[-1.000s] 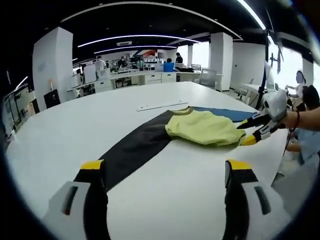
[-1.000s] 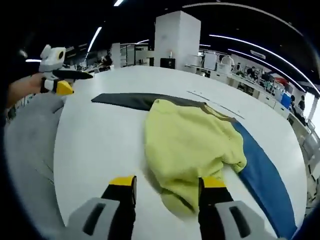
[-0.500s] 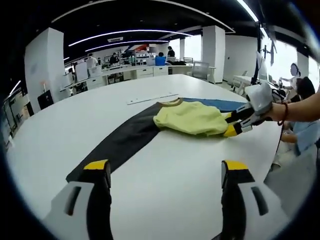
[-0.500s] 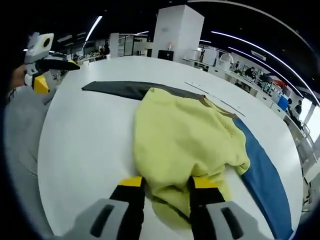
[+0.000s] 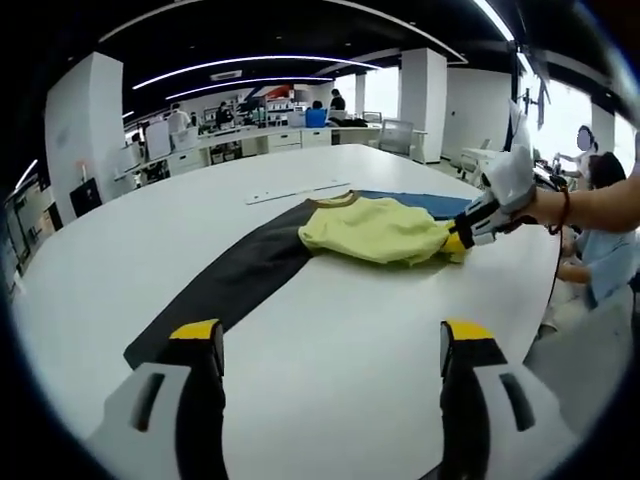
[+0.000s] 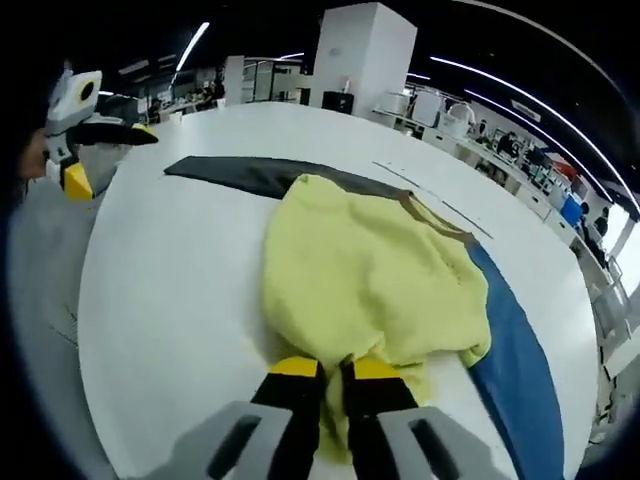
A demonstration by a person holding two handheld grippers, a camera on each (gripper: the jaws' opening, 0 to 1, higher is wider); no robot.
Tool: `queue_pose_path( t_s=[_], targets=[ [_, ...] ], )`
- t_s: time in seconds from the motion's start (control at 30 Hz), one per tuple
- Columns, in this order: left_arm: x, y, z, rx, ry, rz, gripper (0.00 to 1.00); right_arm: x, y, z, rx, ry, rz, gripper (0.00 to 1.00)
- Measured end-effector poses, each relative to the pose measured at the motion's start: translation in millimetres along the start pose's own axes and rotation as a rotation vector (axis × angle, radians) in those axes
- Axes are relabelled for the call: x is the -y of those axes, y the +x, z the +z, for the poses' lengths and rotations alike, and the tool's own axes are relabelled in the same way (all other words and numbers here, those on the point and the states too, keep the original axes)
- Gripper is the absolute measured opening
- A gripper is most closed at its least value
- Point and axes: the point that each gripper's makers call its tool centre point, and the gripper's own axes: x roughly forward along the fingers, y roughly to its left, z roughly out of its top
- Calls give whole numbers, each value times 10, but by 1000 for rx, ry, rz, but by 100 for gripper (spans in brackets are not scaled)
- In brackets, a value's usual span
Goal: Fold the garment on the visible template until the final outline fits inside the template.
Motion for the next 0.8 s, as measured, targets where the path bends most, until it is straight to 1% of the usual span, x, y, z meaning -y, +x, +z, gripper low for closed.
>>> queue_pose_path(
  t_s=[0.03,0.1,0.17,0.27,0.37,0.47,0.57,0.63,0.73,0.8],
  targets=[
    [3,1,-1,-1,1,-1,86,17,-20,37,-2,-1,6,2],
    [4,8,-6,-2,7,-2,85,76,-59,142,-4,-37,15,1],
    [4,25,-14,-4,14,-6,84,140,-91,267,20,-52,6,1],
    [-7,54,-15,-6,19,-11,85,246,-124,449,43,-38,15,1],
    [-28,68,10,1,18,-10,85,418,-137,632,68,-33,-2,1],
    [-48,78,25,5,14,-5,85,563,-129,798,99,0,-1,1],
    [-56,93,15,2,12,-5,85,730,-90,932,104,34,-9,1],
    [-49,112,-1,-3,12,-9,84,804,-55,988,110,42,-14,1],
    [-41,147,-13,-8,17,-14,84,923,37,1069,119,93,-15,1],
    [-30,172,-8,-9,18,-18,83,972,121,1088,113,129,-8,1]
  ],
)
